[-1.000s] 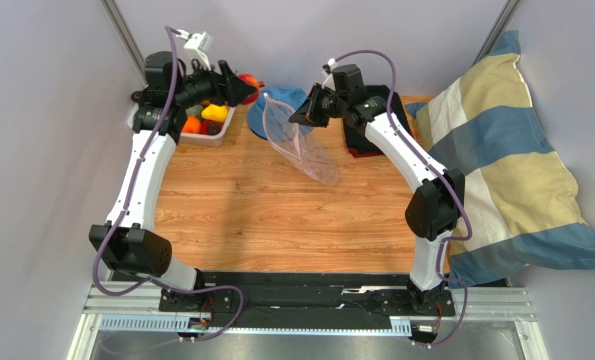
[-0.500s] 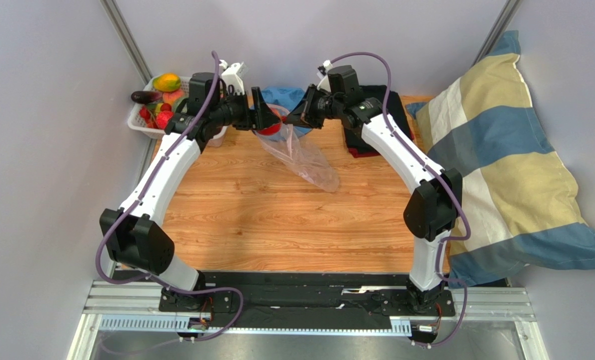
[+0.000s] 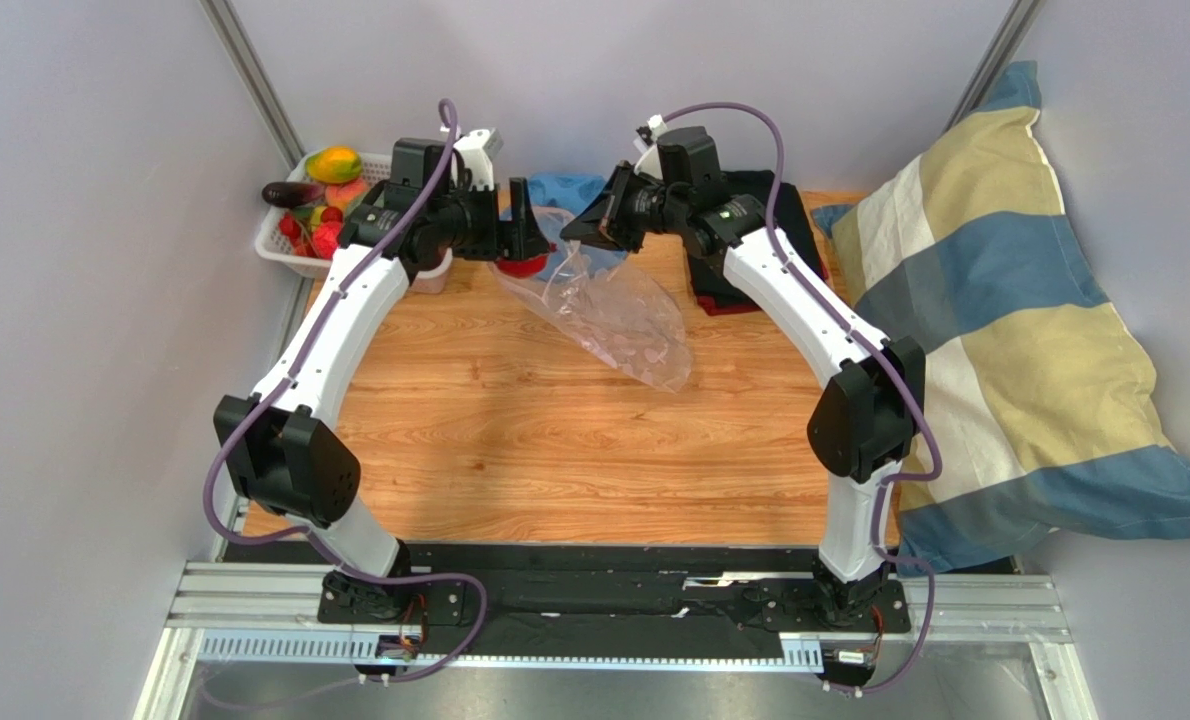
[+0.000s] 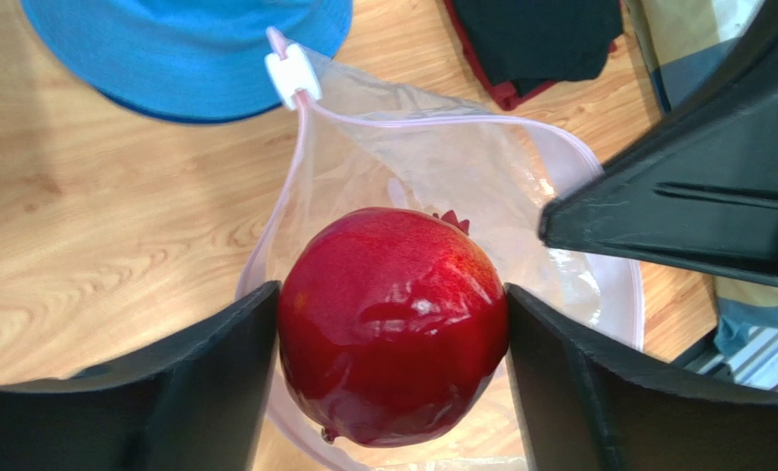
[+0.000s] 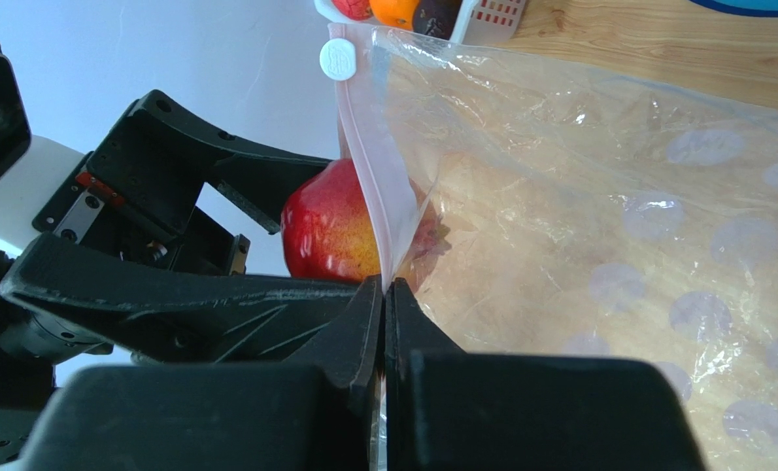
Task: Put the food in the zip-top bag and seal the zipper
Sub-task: Place the fake fruit in the zipper food storage bag, then pick up the fake fruit from the bin.
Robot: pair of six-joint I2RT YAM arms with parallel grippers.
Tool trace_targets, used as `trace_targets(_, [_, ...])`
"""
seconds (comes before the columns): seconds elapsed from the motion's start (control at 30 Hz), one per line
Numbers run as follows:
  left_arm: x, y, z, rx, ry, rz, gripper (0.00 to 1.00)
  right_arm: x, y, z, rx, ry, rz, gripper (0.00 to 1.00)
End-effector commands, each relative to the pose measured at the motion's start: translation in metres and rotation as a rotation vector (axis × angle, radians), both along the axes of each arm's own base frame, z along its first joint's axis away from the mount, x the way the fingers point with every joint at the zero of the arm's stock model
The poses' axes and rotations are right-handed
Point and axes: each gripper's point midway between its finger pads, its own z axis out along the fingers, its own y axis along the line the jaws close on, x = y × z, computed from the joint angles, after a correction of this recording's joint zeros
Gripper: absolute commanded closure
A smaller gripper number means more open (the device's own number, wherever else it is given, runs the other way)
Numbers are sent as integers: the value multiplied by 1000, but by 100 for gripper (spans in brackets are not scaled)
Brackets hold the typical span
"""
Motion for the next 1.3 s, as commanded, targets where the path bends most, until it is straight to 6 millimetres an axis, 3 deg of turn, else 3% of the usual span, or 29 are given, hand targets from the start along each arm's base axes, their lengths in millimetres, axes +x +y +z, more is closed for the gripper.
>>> trace_targets(0.0, [-6,-8,47,-56,-101,-59,1,3,6,30,76,-49,11,100])
trace_targets(0.13, [-5,5,81,-154,-154,-53,1,7,3,29,73,-52,2,100])
trace_targets(0.23, [5,34,93,-170,-175,2,1,10,1,25,65,-48,-6,100])
trace_targets(0.33, [24,80,98,-177,-193,119,1,13,-2,25,61,-59,-12,100])
trace_targets(0.37, [32,111,98,-175,-199,193,1,13,-3,26,59,-62,-14,100])
trace_targets(0.43, [45,142,98,-161,-222,257,1,15,-4,24,52,-70,-15,100])
trace_targets(0.47, [50,171,97,-143,-237,324,1,16,-5,23,49,-71,-15,100])
trace_targets(0.53, [61,206,97,-93,-278,421,1,16,-4,18,36,-74,-8,100])
trace_targets(0.57, [63,234,97,-79,-293,482,1,17,-5,17,33,-77,-8,100])
trace_targets(0.73, [77,321,80,22,-313,708,4,20,-6,15,15,-111,-2,100])
trace_targets(0.87, [91,345,61,116,-311,723,7,22,-5,11,9,-122,6,100])
trace_targets(1.0, [109,360,24,168,-248,717,10,22,-5,3,2,-105,8,100])
trace_targets(1.27, [135,365,-41,187,-134,685,12,22,-9,-3,-3,-88,5,100])
